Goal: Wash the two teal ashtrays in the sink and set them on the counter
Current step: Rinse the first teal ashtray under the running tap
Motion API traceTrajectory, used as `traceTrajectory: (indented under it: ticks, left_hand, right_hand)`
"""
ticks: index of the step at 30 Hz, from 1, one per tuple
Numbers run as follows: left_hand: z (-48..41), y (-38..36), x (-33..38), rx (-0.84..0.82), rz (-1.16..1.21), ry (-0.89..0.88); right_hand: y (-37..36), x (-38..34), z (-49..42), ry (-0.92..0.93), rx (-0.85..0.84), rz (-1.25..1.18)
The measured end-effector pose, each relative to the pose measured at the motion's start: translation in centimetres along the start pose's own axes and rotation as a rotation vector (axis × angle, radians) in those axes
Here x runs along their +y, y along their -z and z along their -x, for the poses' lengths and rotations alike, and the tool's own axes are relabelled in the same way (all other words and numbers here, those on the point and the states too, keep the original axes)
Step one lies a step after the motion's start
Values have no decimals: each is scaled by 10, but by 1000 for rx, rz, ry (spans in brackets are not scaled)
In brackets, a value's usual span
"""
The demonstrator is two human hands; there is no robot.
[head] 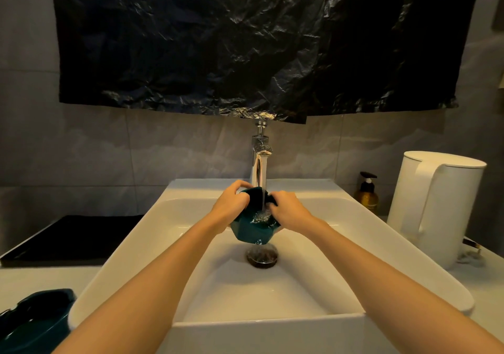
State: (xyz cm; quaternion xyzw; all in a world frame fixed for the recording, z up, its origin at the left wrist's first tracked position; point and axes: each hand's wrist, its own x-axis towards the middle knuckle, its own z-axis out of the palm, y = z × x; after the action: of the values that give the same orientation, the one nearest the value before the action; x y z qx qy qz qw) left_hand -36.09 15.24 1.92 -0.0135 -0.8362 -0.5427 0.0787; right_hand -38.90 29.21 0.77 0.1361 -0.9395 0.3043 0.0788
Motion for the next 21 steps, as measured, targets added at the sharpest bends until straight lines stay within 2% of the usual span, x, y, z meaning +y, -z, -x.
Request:
traceTrajectory:
  ticks: [3, 8, 11, 14, 18, 21]
  left_hand:
    - [-1, 2, -3, 16, -71, 14]
    - [2, 0, 0, -51, -54, 8]
    - [1, 1, 2, -61, -45, 17]
    - [2, 2, 0, -67, -57, 31]
    - [1, 4, -2, -69, 12, 79]
    - [0, 4, -1, -90, 92, 136]
  right_hand:
    - [0, -2, 5, -40, -181, -106]
    - [-3, 3, 3, -30, 33, 21]
    - [0, 1, 6, -13, -3, 6]
    - [-1, -1, 8, 54, -67, 95]
    - [-1, -5, 10, 78, -55, 7]
    - [3, -7, 10, 13, -33, -197]
